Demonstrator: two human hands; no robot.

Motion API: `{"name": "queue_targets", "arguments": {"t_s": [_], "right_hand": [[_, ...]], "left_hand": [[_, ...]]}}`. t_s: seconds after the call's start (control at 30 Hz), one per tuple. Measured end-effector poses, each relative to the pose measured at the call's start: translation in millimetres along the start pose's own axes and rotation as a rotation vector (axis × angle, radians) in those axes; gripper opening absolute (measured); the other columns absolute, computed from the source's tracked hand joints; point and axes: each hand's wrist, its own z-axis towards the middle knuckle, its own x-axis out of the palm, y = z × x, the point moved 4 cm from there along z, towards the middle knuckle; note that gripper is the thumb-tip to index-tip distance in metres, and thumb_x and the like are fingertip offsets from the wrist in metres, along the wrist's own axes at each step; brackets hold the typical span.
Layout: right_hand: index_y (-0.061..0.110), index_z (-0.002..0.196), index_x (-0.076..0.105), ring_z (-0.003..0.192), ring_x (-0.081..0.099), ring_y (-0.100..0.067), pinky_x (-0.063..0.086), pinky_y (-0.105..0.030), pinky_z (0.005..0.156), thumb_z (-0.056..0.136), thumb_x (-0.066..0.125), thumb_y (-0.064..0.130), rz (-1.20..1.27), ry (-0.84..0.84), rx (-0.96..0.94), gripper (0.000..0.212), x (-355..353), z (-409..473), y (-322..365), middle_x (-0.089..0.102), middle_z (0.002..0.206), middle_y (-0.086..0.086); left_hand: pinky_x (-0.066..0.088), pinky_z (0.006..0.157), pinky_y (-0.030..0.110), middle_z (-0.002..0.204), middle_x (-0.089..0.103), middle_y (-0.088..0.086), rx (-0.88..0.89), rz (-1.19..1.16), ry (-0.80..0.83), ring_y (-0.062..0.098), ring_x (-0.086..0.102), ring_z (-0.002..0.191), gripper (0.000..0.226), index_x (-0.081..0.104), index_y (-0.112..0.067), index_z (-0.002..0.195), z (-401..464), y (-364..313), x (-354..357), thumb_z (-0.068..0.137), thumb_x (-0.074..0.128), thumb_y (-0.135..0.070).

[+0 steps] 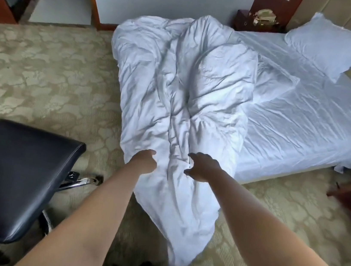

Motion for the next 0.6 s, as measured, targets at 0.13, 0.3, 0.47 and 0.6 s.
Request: {"name": "queue_targets", "arguments": {"t_s": [0.13,0.3,0.47,0.6], "right_hand": [[0.024,0.148,0.026,0.136,0.032,-0.022,0.03,-0.038,0.107,0.09,0.053,0.041,0.011,0.013,0.002,0.066,-10.7,6.2,-14.8,0.037,0.146,-0.002],[0.024,0.148,0.026,0.138,0.029,-0.022,0.03,-0.038,0.108,0.09,0.054,0.039,0.043,0.002,0.008,0.066,-29.1,20.4,-47.3,0.035,0.148,-0.002],[0.024,0.148,0.025,0.139,0.027,-0.022,0.031,-0.037,0.107,0.09,0.054,0.038,0.054,-0.028,0.002,0.066,-51.4,45.2,-101.6,0.035,0.148,-0.002],[0.024,0.149,0.024,0.143,0.021,-0.022,0.028,-0.039,0.111,0.09,0.054,0.037,0.063,-0.055,-0.022,0.068,-80.7,74.2,-159.3,0.026,0.154,-0.005]], "left_hand": [[0.036,0.109,0.031,0.155,0.026,0.005,0.059,0.092,0.015,0.022,0.033,0.139,0.059,0.029,-0.018,0.148,11.7,-29.6,5.4,0.091,0.042,-0.008],[0.036,0.108,0.029,0.151,0.034,0.006,0.122,0.201,-0.028,0.023,0.037,0.136,0.058,0.033,-0.018,0.146,30.3,-75.5,5.6,0.091,0.043,-0.008],[0.036,0.108,0.03,0.151,0.034,0.005,0.152,0.225,-0.042,0.022,0.038,0.135,0.056,0.034,-0.019,0.146,58.9,-135.8,15.1,0.092,0.043,-0.01],[0.036,0.106,0.025,0.15,0.036,0.005,0.189,0.238,-0.089,0.02,0.04,0.134,0.056,0.036,-0.02,0.145,85.2,-203.9,26.9,0.091,0.046,-0.01]]}}
